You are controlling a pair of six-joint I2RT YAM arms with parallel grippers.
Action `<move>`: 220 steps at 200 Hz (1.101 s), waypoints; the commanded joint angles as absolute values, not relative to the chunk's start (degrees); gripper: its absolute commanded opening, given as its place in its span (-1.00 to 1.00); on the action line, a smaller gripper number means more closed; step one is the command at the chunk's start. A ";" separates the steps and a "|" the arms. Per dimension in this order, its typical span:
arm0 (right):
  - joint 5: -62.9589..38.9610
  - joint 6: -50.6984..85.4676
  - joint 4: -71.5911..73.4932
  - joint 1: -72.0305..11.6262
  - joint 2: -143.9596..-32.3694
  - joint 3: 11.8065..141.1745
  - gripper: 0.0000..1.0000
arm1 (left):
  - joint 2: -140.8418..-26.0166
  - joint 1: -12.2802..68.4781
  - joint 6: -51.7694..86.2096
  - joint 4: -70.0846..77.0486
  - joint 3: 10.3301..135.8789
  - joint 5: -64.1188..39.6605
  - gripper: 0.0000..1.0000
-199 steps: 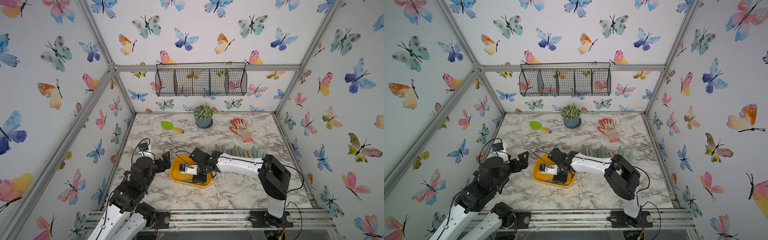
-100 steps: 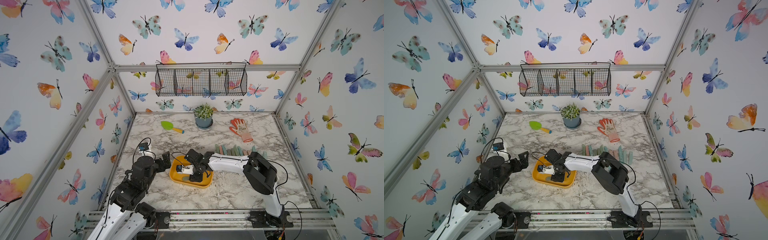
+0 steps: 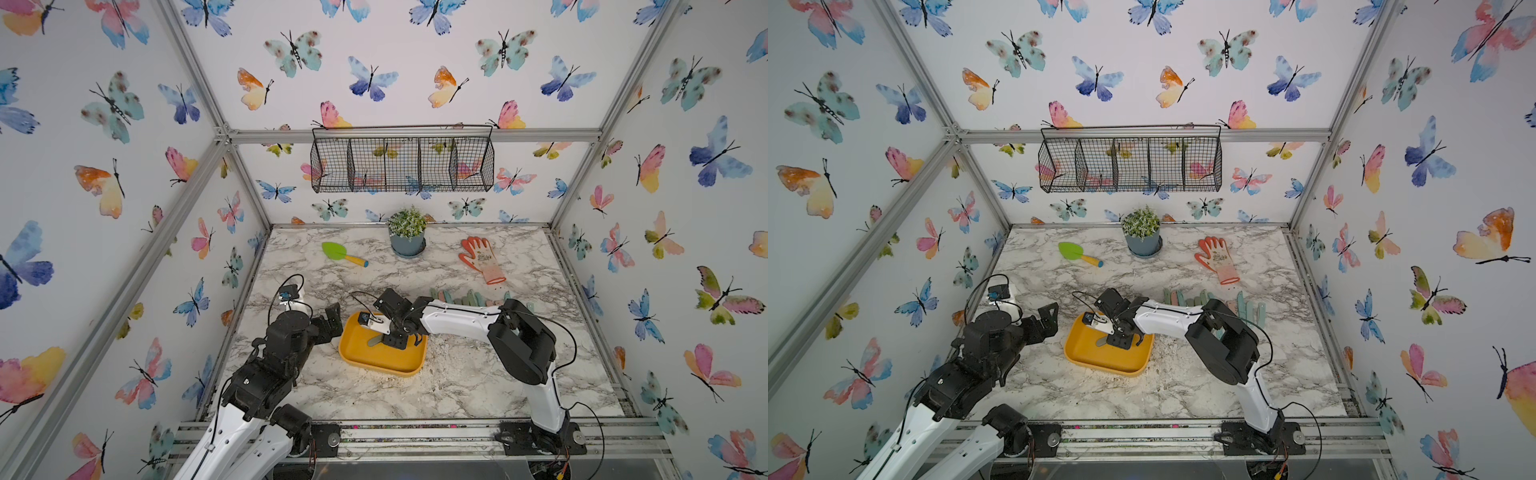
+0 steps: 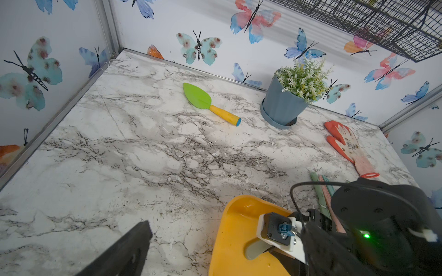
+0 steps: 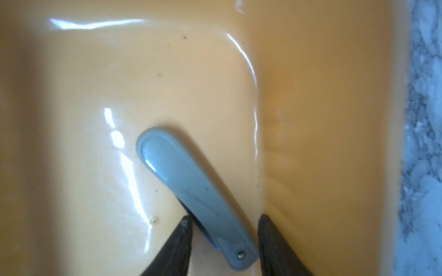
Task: Take the fruit knife out of the storage box
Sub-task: Adjust the fruit knife in the storage box, then pick up the fruit knife from the storage box.
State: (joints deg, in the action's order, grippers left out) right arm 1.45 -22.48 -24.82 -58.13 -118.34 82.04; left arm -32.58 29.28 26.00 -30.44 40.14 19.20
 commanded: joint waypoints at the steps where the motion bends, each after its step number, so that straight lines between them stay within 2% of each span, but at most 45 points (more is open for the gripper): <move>1: -1.88 -23.02 -25.94 -57.83 -117.07 82.53 -0.03 | -31.87 29.44 26.11 -30.06 39.67 19.95 0.97; 188: -5.06 -23.07 -39.54 -57.44 -129.37 94.94 0.03 | -29.25 29.52 26.42 -30.45 39.73 21.05 0.97; 220: -5.44 -22.63 -41.61 -57.48 -130.78 96.30 -0.03 | -28.74 29.46 26.47 -30.53 39.73 21.44 0.97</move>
State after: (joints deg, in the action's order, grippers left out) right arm -5.10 -23.35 -36.10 -57.71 -126.82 96.05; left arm -29.65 29.28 26.20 -30.57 40.16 19.92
